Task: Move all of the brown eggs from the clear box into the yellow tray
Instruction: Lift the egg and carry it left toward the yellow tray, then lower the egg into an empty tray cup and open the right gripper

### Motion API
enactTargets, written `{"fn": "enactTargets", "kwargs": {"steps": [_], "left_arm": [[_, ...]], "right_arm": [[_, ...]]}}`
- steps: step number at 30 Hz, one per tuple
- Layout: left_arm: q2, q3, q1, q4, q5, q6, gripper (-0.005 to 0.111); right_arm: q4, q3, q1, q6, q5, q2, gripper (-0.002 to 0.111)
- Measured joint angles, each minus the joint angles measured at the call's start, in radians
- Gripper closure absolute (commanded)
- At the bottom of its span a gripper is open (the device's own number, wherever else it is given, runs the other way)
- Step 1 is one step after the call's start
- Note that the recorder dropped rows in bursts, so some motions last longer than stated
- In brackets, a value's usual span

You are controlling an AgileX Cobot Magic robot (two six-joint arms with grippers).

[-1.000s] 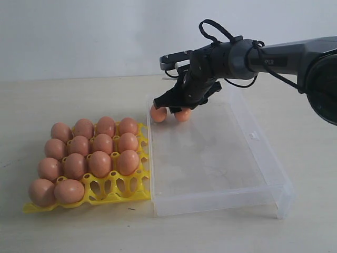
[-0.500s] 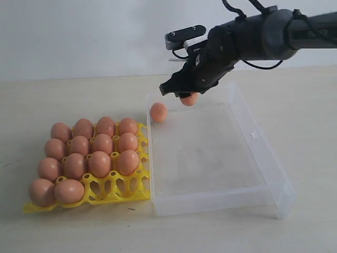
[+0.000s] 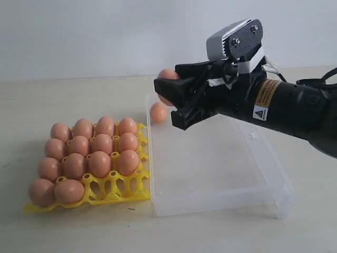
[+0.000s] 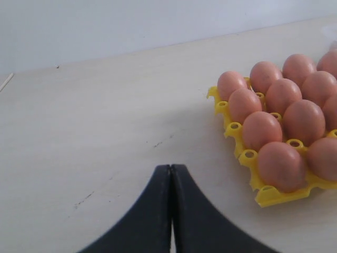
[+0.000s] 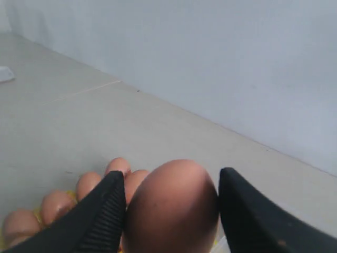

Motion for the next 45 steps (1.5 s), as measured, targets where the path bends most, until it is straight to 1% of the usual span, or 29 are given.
{"fn": "enactTargets", "kwargs": {"steps": [2,4,8,14,17,21,26,30,36,45], "left_arm": [[0.000,0.000,0.000,0.000,0.000,0.000,0.107],[0.000,0.000,0.000,0.000,0.000,0.000,0.107],[0.000,0.000,0.000,0.000,0.000,0.000,0.107],[0.000,0.000,0.000,0.000,0.000,0.000,0.107],[0.000,0.000,0.000,0.000,0.000,0.000,0.107],[0.000,0.000,0.000,0.000,0.000,0.000,0.107],[0.000,0.000,0.000,0.000,0.000,0.000,0.107],[0.000,0.000,0.000,0.000,0.000,0.000,0.107],[0.000,0.000,0.000,0.000,0.000,0.000,0.107],[0.000,0.000,0.000,0.000,0.000,0.000,0.107]], "right_arm": [[0.051,0.002,0.000,0.020,0.004,-0.004,0.108],[0.048,0.002,0.000,0.010,0.012,-0.004,0.108],[-0.033,0.002,0.000,0.034,-0.010,0.017,0.108],[-0.196,-0.040,0.000,0.150,-0.014,0.087,0.108],[-0.216,-0.073,0.021,0.173,-0.014,0.118,0.108],[-0.224,-0.132,0.078,0.179,-0.016,0.177,0.108],[-0.226,-0.182,0.138,0.143,-0.036,0.270,0.108],[-0.217,-0.191,0.174,0.065,-0.075,0.339,0.108],[-0.184,-0.192,0.222,-0.055,-0.099,0.364,0.108],[-0.213,-0.192,0.232,-0.083,-0.105,0.365,0.108]]}}
